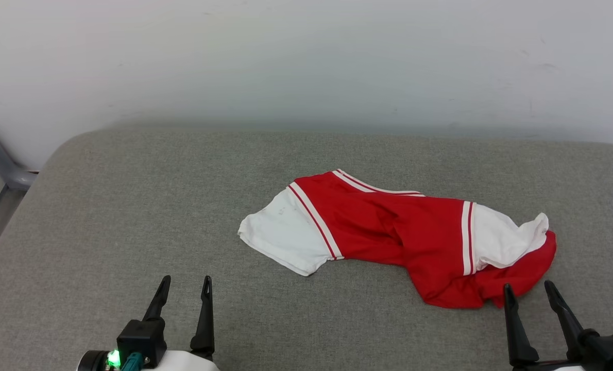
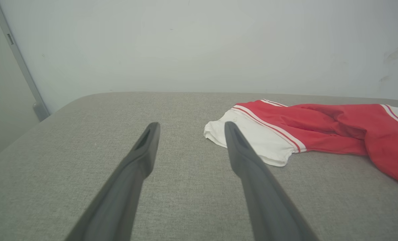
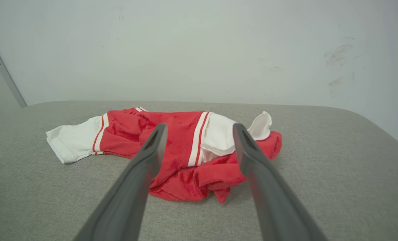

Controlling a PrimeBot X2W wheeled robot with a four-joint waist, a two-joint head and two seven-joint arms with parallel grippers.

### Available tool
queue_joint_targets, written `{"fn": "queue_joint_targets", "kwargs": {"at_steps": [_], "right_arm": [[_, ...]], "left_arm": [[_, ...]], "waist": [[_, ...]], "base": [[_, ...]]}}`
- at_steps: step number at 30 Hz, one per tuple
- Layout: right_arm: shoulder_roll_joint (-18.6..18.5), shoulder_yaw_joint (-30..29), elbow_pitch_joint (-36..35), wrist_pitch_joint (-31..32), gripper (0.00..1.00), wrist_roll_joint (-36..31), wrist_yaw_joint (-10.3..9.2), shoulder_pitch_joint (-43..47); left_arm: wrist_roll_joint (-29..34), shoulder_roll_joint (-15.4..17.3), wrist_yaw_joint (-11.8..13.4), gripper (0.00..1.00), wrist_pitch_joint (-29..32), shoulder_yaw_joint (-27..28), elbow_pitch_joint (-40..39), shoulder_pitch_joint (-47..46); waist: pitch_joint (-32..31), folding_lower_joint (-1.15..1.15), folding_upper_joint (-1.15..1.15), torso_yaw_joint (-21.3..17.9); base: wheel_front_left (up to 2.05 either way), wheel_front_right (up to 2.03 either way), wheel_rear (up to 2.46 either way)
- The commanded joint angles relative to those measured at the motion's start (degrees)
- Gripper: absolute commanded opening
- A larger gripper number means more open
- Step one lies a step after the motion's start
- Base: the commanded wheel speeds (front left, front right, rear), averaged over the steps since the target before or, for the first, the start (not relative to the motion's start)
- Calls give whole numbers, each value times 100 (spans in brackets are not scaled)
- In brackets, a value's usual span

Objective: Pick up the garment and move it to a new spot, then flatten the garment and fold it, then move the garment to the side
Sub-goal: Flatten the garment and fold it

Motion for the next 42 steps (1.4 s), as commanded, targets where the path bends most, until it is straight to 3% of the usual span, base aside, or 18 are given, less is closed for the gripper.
{"fn": "queue_joint_targets", "kwargs": {"at_steps": [1,10,16,23,27,32,38,42], "right_arm": [[7,-2,6,-8,100,36,-4,18],[7,-239,-182,-8,100,-104,-4,-372],[-12,-472,-541,-8,100,-513,-4,-1200],[-1063,-139,-378,-8,100,-391,-4,-2715],[-2003,632,334,147,100,-63,-4,-3711],[-3014,2092,1019,1453,100,988,-4,-5012],[-4072,3995,1199,4009,100,2765,-7,-6222],[-4485,4728,1210,5418,100,3673,-6,-6782]], "left_arm": [[24,-26,-28,100,-15,30,7,50],[143,-107,-108,100,-15,132,20,-50],[179,-148,-117,100,-15,150,-50,-187],[160,-172,-111,100,-15,114,-158,-506],[110,-183,-96,100,-15,61,-218,-729],[-43,-187,1,100,-15,-73,-340,-979],[-179,-187,118,100,-15,-256,-488,-1245],[-274,-187,174,100,-15,-372,-530,-1410]], "waist": [[1,0,0,-4],[82,0,0,13],[317,0,0,34],[845,0,0,133],[1186,0,0,243],[1584,0,0,400],[1996,0,0,620],[2268,0,0,781]], "base": [[0,0,0],[0,0,0],[0,0,0],[0,0,0],[0,0,0],[0,0,0],[0,0,0],[0,0,0]]}}
